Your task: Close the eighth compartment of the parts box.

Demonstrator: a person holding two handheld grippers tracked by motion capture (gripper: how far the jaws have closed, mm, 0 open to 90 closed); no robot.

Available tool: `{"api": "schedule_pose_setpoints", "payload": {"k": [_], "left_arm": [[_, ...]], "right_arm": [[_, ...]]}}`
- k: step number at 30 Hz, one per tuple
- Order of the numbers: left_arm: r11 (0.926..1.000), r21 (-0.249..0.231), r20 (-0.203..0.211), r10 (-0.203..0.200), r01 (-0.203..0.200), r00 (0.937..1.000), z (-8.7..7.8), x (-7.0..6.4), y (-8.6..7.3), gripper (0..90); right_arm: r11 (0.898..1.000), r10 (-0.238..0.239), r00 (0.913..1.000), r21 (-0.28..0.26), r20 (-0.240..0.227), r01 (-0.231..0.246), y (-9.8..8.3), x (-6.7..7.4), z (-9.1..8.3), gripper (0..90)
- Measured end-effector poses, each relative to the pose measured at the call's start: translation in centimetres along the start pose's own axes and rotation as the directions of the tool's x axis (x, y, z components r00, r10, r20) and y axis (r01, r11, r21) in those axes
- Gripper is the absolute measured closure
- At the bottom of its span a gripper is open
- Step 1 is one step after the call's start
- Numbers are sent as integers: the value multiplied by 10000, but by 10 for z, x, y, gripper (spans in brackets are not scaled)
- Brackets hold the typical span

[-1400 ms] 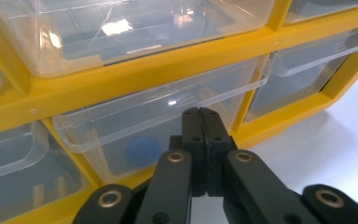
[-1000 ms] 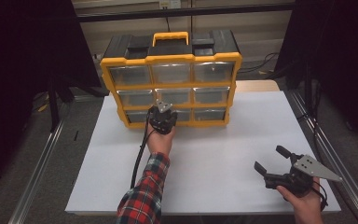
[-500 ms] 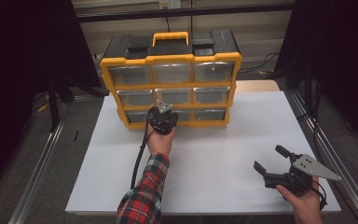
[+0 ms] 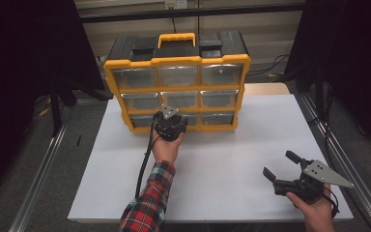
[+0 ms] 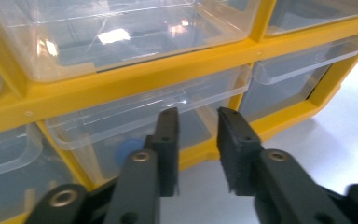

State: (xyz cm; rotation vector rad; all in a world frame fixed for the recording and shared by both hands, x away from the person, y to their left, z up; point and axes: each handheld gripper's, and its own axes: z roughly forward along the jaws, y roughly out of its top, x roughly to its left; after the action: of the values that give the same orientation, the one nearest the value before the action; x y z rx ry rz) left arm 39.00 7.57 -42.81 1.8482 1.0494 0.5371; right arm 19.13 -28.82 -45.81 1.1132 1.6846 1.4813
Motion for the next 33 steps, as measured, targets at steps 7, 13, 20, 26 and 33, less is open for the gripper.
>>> {"api": "schedule_pose_setpoints", "payload": {"k": [7, 13, 20, 26, 33], "left_arm": [[9997, -154, 157, -187, 190, 9997, -4, -2, -6, 548], [9990, -265, 282, -342, 349, 9990, -10, -1, -7, 411], [9966, -592, 582, -538, 573, 9969, -16, -4, -10, 287], [9970, -605, 658, -436, 476, 9969, -23, -6, -11, 183], [9949, -843, 771, -496, 561, 9958, -31, -4, -18, 102]], "right_arm": [[10000, -27, 10000, -28, -80, 27, 0, 1, -1, 10], [10000, -67, 9999, 29, -77, 67, 0, 2, 1, 10], [10000, -33, 10000, 12, -57, 33, -1, 2, 0, 10], [10000, -88, 10000, 39, -16, 88, -1, 2, -2, 10], [9999, -97, 10000, 46, -1, 97, -1, 2, -2, 10]]}}
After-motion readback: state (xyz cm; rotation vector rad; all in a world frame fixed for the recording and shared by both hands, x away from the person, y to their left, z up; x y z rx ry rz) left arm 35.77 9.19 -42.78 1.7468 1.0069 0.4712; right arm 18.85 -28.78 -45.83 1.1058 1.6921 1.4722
